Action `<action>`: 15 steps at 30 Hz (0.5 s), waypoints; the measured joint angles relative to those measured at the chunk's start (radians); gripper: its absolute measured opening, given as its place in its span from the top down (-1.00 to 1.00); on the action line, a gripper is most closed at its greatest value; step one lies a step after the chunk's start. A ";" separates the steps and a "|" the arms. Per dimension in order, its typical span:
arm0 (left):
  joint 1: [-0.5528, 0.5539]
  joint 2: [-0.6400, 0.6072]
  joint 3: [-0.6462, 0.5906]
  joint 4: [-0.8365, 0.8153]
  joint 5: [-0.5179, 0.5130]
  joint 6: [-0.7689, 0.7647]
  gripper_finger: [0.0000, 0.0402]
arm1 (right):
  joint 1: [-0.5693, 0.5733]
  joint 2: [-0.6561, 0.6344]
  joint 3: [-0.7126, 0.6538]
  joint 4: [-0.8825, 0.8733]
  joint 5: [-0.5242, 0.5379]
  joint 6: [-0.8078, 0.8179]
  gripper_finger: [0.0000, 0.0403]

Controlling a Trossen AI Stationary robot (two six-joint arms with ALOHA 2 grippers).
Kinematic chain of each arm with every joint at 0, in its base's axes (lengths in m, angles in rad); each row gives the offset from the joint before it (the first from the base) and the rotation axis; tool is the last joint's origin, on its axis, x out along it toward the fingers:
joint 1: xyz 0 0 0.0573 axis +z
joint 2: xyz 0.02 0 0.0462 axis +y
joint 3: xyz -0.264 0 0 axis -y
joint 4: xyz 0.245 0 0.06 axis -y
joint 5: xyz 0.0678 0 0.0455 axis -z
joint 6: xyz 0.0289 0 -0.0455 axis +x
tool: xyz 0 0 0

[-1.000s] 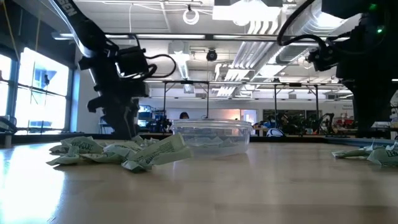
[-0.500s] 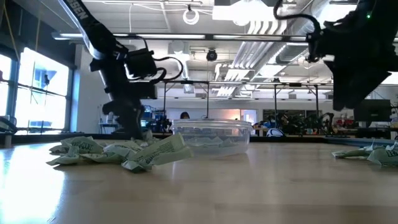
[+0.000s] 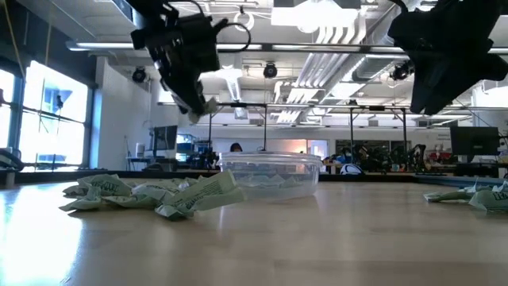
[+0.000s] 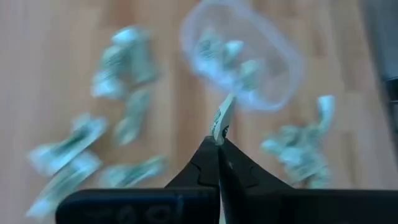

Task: Pick and place Stevia / Truvia into bins
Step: Put the stevia packet into the transparent bin

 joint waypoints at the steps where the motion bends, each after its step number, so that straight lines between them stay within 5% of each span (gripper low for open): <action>1: -0.034 0.001 0.000 0.019 0.003 -0.017 0.86 | 0.007 -0.001 0.000 0.003 -0.013 0.001 0.32; 8: -0.288 0.056 0.000 0.269 -0.181 -0.123 0.83 | 0.108 -0.013 0.002 -0.069 -0.043 -0.012 0.30; 15: -0.325 0.176 0.000 0.495 -0.278 -0.380 0.83 | 0.248 -0.013 0.002 -0.171 -0.053 -0.056 0.30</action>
